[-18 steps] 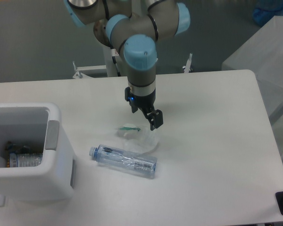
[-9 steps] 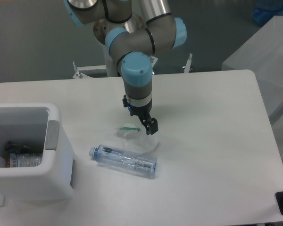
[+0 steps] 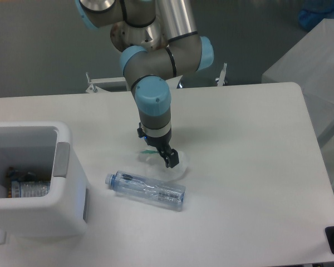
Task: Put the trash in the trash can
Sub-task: 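Lower the gripper onto the plastic bag and close on it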
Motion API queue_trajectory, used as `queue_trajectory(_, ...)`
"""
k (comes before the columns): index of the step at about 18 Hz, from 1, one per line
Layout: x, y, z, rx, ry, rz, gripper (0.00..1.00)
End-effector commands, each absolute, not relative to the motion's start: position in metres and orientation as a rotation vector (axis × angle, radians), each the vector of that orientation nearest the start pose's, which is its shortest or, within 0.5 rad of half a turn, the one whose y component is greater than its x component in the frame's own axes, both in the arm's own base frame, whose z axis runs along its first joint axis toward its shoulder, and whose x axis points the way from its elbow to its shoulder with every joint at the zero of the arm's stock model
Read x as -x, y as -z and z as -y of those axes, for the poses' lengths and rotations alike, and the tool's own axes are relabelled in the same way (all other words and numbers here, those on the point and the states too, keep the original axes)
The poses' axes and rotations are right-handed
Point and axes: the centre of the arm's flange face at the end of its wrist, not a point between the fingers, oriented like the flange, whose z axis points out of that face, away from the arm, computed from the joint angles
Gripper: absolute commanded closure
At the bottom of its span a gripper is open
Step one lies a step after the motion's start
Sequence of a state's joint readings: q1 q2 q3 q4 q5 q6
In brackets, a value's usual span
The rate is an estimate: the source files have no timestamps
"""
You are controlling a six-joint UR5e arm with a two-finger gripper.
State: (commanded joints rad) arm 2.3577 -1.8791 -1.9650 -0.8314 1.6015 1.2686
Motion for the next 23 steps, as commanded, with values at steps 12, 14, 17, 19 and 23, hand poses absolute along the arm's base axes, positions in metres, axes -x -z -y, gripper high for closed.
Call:
queue_trajectory(12,0.285,-0.222,-0.467,3.078,-0.084,-0.651,0.95)
queue_trajectory(14,0.285,-0.225,-0.467,3.076,-0.090,-0.650,0.96)
queue_trajectory(17,0.285,-0.230,-0.467,3.073,-0.096,-0.649,0.98)
queue_trajectory(19,0.284,-0.239,-0.466,3.067,-0.107,-0.650,0.99)
queue_trajectory(23,0.280,-0.264,-0.451,3.085,-0.071,-0.650,0.99)
